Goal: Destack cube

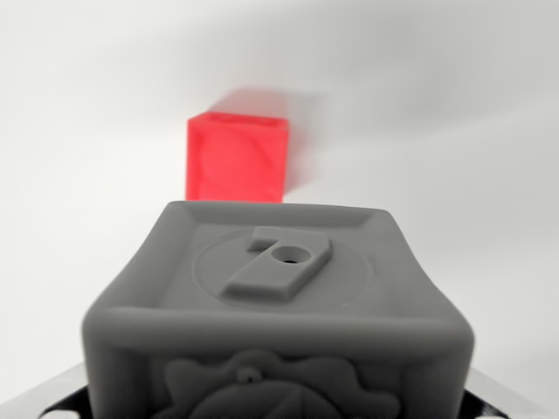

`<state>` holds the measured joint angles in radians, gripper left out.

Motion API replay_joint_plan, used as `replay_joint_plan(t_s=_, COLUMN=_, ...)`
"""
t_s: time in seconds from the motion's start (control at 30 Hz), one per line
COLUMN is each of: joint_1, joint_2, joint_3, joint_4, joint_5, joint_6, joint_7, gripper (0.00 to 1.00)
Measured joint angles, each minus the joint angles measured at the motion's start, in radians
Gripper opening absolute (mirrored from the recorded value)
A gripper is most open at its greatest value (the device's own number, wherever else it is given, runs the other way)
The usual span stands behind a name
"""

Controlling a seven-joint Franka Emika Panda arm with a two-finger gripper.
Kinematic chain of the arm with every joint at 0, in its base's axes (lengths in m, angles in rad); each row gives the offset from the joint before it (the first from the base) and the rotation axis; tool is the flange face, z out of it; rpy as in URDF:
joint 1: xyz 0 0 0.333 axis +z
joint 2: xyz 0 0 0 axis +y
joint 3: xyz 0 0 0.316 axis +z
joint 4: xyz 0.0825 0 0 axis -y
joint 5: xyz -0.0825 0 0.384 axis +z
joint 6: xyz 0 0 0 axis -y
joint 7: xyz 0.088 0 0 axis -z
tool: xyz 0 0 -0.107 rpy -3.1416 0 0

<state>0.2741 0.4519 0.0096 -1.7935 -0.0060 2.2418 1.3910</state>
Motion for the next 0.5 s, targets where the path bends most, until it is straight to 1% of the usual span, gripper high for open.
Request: replay_joint_plan(t_s=0.5, joint_1=-0.027, joint_2=-0.044, joint_3=-0.001, joint_4=-0.093, joint_5=0.000, joint_6=0.048, joint_7=-0.057, gripper=0.00)
